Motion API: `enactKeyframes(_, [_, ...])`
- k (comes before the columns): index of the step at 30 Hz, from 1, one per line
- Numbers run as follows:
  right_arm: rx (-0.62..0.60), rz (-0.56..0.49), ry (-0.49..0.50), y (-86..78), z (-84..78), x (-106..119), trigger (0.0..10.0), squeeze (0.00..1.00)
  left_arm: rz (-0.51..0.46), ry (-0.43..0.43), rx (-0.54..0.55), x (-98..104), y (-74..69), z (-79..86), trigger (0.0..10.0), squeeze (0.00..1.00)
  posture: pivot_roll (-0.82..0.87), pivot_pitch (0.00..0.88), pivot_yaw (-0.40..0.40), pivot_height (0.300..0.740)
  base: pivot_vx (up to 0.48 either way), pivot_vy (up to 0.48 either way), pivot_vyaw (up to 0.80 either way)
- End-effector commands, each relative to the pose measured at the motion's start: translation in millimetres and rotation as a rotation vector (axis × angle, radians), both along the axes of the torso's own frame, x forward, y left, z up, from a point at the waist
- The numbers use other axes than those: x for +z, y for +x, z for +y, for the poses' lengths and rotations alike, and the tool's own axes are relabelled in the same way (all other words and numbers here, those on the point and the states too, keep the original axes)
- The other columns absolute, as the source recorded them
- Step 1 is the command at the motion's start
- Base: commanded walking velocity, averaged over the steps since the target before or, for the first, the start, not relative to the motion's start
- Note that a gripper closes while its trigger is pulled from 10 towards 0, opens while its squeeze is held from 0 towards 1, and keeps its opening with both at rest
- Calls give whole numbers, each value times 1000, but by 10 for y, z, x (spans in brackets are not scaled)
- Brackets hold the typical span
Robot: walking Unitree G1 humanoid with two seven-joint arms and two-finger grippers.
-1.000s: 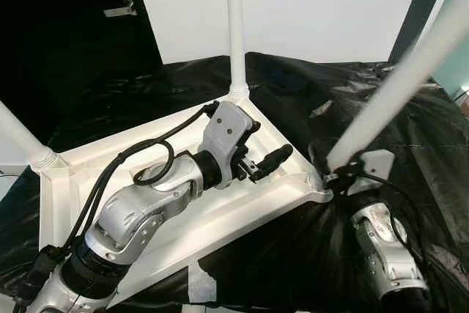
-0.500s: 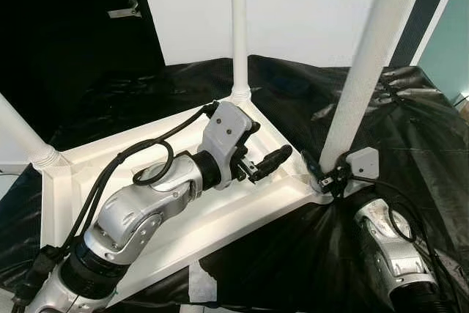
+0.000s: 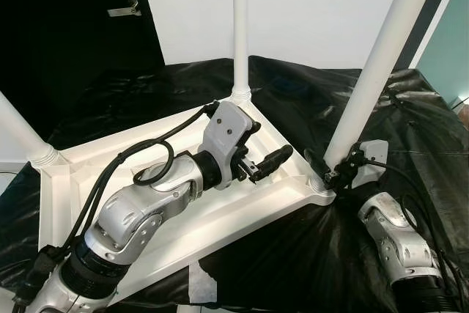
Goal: Building children table
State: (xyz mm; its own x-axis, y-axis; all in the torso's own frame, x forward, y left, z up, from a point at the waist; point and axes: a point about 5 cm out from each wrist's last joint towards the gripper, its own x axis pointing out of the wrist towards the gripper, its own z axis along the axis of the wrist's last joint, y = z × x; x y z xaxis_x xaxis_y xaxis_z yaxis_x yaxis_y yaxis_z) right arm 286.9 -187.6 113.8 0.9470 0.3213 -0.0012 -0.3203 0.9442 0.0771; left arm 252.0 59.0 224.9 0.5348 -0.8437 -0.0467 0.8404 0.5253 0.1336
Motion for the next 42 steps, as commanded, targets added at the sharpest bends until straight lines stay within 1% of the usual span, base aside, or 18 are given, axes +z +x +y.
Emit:
enactKeyframes(1, [-133,356,135,-212,-161,-619,10000,0,1,17,-151,19,-80,-41,10000,0,-34,16,65,740,0,0,0])
enactKeyframes(8, [-143,390,161,-239,-140,-642,10000,0,2,18,-151,17,-84,-29,10000,0,-36,12,67,740,0,0,0])
enactKeyframes(9, [-137,384,132,-237,-137,-635,10000,0,2,18,-151,18,-81,-29,10000,0,-36,12,67,740,0,0,0])
enactKeyframes(10, [-137,384,132,-237,-137,-635,10000,0,2,18,-151,18,-81,-29,10000,0,-36,12,67,740,0,0,0])
enactKeyframes(11, [-117,360,82,-234,-123,-609,10000,0,1,18,-152,18,-79,-31,10000,0,-39,11,68,740,0,0,0])
enactKeyframes(15, [-99,321,53,-227,-86,-556,10000,0,1,17,-154,14,-82,-37,10000,0,-41,9,66,740,0,0,0])
enactKeyframes(16, [-96,311,49,-225,-77,-544,10000,0,2,17,-154,13,-83,-39,10000,0,-41,8,65,740,0,0,0])
enactKeyframes(18, [-109,274,86,-202,-51,-481,10000,0,2,15,-155,10,-82,-47,10000,0,-39,6,62,740,0,0,0])
enactKeyframes(21, [-45,232,2,-212,-2,-449,10000,0,2,13,-155,10,-84,-50,10000,0,-40,4,60,740,0,0,0])
enactKeyframes(25, [11,211,-40,-233,-1,-447,10000,0,2,13,-157,8,-86,-56,10000,0,-42,2,62,740,0,0,0])
enactKeyframes(28, [86,195,-83,-238,-84,-453,10000,0,2,13,-159,12,-82,-58,10000,0,-45,4,67,740,0,0,0])
enactKeyframes(32, [107,192,-87,-233,-125,-441,10000,0,0,14,-160,14,-81,-62,10000,0,-45,5,64,740,0,0,0])
enactKeyframes(34, [64,206,-117,-210,-174,-452,10000,0,-1,13,-161,17,-83,-66,10000,0,-41,7,55,740,0,0,0])
enactKeyframes(37, [59,206,-122,-209,-180,-454,10000,0,-1,13,-161,17,-83,-66,10000,0,-41,7,55,740,0,0,0])
enactKeyframes(38, [9,195,-128,-196,-90,-446,10000,0,-2,10,-152,18,-84,-60,10000,0,-31,10,37,740,0,0,0])
enactKeyframes(40, [-105,157,-133,-175,56,-412,10000,0,-2,5,-139,16,-91,-53,10000,0,-31,12,35,740,0,0,0])
enactKeyframes(41, [-105,157,-133,-175,56,-412,10000,0,-2,5,-139,16,-91,-53,10000,0,-31,12,35,740,0,0,0])
enactKeyframes(42, [-140,143,-127,-171,96,-396,10000,0,-2,4,-135,15,-93,-52,10000,0,-30,13,33,740,0,0,0])
